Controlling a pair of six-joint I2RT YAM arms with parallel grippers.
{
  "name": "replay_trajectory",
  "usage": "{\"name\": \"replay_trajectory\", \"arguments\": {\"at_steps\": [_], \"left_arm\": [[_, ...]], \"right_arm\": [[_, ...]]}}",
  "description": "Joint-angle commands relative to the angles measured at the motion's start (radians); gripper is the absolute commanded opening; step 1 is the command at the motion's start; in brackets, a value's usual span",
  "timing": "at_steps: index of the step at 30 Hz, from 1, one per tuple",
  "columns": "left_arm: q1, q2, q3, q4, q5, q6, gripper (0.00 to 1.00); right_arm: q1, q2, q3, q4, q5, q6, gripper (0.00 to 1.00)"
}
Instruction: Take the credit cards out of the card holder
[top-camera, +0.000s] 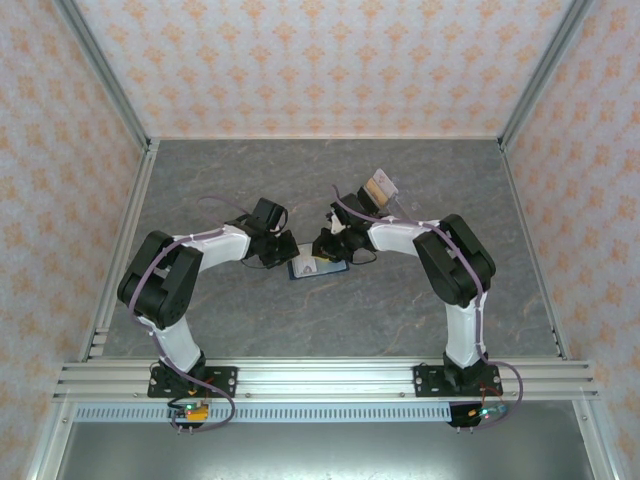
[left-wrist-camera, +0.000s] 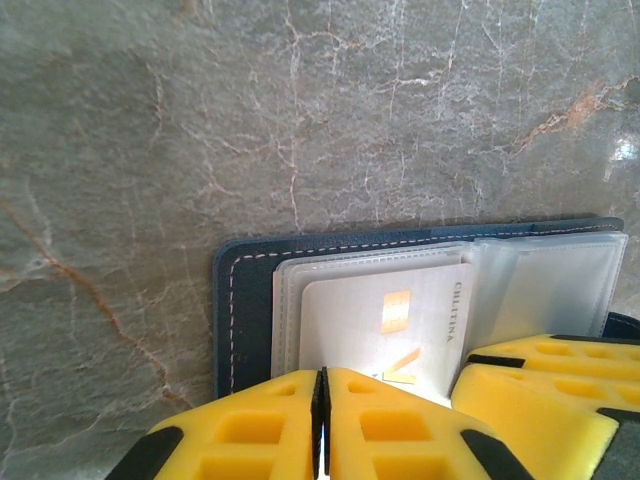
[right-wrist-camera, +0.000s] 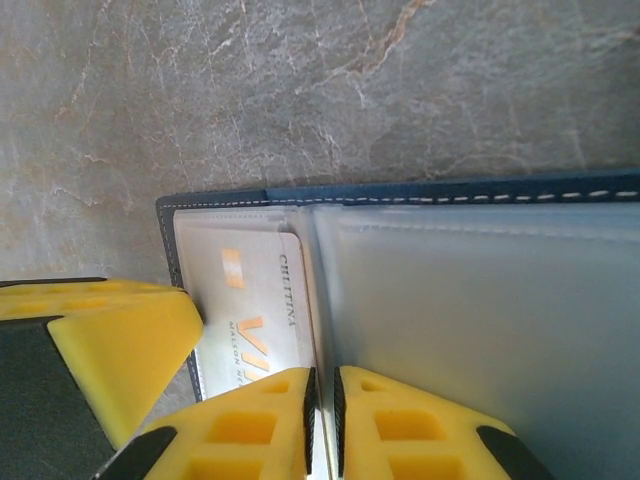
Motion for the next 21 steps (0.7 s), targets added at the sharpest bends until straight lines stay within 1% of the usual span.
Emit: {"name": "replay_trajectory", "arguments": {"at_steps": [1, 16, 21], "left_arm": [[0.0, 0.042, 0.0, -0.021, -0.016, 0.016, 0.11], [0.0, 0.06, -0.001, -0.007, 0.01, 0.018, 0.1], [0.001, 0.065, -0.001, -0.003, 0.018, 0.016, 0.1]], "right_arm": [[-0.005, -0.019, -0.019, 0.037, -0.024, 0.005, 0.16], [-0.005, 0.031, -0.001, 0.072, -0.087, 0.018, 0.16], [-0.01, 0.028, -0.016, 0.131, -0.126, 0.044, 0.16]]}}
